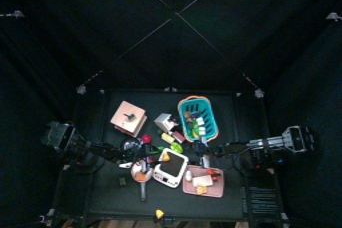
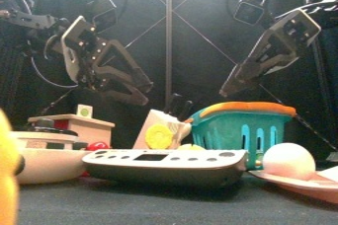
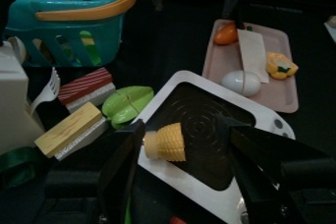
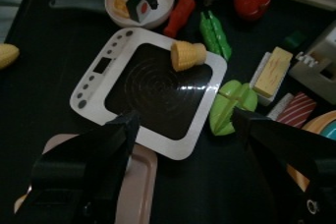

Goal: Grab corn top and bottom

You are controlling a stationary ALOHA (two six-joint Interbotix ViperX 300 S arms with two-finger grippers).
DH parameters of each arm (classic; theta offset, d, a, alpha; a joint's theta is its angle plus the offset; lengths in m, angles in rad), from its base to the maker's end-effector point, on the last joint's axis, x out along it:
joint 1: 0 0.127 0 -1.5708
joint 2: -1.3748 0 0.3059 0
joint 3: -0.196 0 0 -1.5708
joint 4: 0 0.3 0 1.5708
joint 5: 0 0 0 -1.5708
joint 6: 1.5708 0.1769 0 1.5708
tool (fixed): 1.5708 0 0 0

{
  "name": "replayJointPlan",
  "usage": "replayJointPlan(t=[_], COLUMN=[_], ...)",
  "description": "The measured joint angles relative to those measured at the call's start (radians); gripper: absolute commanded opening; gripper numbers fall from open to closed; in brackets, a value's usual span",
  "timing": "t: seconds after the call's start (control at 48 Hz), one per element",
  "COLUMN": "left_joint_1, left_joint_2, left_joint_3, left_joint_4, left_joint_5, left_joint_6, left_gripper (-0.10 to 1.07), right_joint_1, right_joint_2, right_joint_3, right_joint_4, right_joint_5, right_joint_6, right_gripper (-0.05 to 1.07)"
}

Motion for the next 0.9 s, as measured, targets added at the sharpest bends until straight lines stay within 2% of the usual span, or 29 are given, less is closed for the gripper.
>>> replayJointPlan(t=[0.354, 0.896], left_joint_1=[0.02, 0.023], left_joint_2=[0.08, 0.143], left_joint_3=[-0.018, -0.069], left_joint_4=[0.0, 0.0], left_joint_5=[0.002, 0.038], left_joint_6=[0.0, 0.0], left_gripper=[0.98, 0.97], right_joint_1=[0.012, 0.014], right_joint_2=[0.002, 0.003], right_joint_3=[-0.002, -0.002], right_joint_4=[-0.006, -0.006], right_joint_5=[0.005, 0.006], right_joint_6=[0.005, 0.005], right_gripper=[1.03, 1.03])
